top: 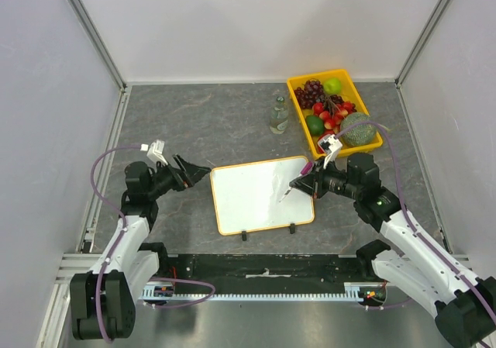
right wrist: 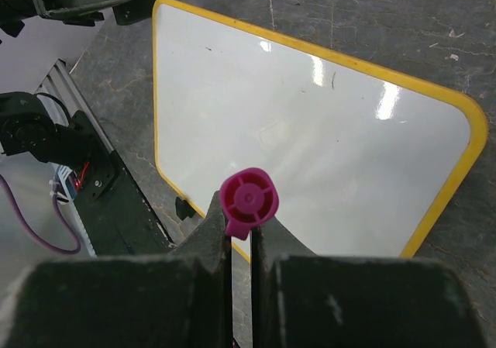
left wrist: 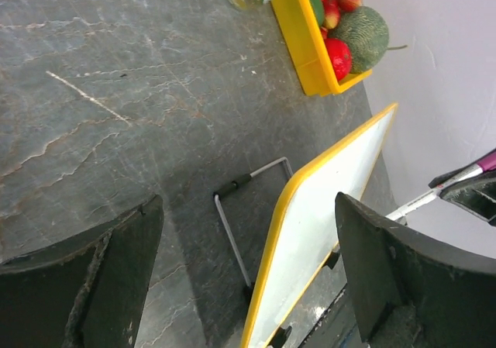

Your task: Write a sentence on the whiteboard

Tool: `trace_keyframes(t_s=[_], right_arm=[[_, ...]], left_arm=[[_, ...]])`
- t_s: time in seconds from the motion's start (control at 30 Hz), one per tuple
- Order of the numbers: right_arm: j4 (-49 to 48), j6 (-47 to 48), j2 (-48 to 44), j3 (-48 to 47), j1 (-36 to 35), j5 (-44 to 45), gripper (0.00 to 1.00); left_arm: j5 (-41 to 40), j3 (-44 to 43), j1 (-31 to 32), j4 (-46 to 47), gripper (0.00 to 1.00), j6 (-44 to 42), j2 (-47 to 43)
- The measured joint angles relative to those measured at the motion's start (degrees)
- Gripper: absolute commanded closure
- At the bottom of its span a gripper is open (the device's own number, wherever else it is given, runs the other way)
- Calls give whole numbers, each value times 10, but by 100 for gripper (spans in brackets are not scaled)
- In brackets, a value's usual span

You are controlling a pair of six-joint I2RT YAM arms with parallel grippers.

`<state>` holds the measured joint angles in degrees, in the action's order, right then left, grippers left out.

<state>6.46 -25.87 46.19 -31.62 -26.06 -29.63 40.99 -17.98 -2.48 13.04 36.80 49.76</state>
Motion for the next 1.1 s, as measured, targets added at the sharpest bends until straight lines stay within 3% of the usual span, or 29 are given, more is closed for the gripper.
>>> trace_keyframes(t_s=[0.23, 0.43, 0.7, 0.9, 1.1], right_arm=[[-5, -6, 6, -14, -1, -16, 100], [-16, -18, 14, -14, -31, -7, 100], [-18, -23, 38, -25, -116, 40, 100], [-30, -31, 38, -26, -124, 53, 100], [-57, -42, 37, -25, -125, 51, 100]], left_arm=[[28, 24, 0, 101, 6, 28, 9], [42, 26, 17, 126, 7, 33, 17], [28, -3, 78, 64, 7, 22, 33], [-11, -14, 139, -7, 8, -3, 29], [-41, -14, 146, -46, 8, -9, 0]])
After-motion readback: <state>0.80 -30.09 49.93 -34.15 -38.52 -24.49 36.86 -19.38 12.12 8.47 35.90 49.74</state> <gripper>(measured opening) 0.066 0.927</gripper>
